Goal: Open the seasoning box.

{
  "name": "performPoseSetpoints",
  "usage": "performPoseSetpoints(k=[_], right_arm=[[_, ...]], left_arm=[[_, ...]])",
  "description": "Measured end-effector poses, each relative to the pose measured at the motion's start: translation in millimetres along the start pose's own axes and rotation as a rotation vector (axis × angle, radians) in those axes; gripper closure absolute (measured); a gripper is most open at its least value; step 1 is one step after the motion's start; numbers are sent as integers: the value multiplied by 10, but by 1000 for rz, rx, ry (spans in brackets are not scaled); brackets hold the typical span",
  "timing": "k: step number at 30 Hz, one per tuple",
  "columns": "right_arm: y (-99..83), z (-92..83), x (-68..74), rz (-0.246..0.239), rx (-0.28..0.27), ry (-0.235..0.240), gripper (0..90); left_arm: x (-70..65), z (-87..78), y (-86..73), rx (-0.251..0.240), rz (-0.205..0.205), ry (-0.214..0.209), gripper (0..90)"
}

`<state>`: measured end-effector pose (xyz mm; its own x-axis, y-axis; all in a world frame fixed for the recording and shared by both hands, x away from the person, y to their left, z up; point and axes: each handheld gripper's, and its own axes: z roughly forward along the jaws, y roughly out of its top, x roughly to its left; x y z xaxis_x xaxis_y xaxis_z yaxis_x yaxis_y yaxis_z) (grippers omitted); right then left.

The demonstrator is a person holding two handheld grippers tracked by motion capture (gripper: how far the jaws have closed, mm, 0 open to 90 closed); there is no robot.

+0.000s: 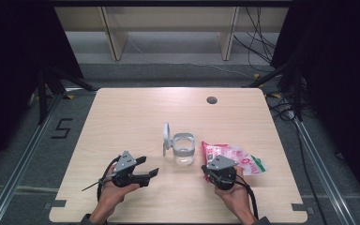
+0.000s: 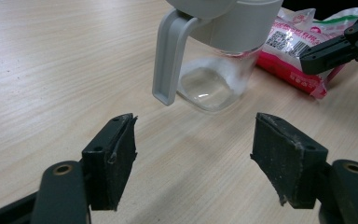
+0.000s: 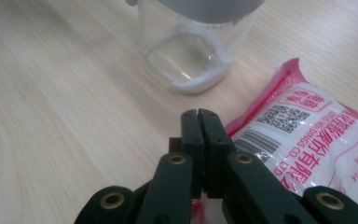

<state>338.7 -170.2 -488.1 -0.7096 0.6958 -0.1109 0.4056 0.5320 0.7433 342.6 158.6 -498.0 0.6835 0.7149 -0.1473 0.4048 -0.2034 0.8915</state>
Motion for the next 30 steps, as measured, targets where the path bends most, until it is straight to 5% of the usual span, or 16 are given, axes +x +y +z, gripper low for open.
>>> performPoseSetpoints(k=[2,8,21,26,30], right_arm=[[-21,-28,-18,-9,0,-2,900],[-116,-145,-75,17,5,7,900],[-320,-384,-280,67,-7,-54,900],[-375,-555,-358,186,-53,-45,879],[-474,-726,-492,241,-115,-76,769]], left_arm=[[18,-4,13,1,31,-5,297],[16,-8,11,5,15,-4,297],[9,5,0,12,15,-7,299],[9,-10,8,12,19,0,299],[12,-3,7,8,13,1,299]])
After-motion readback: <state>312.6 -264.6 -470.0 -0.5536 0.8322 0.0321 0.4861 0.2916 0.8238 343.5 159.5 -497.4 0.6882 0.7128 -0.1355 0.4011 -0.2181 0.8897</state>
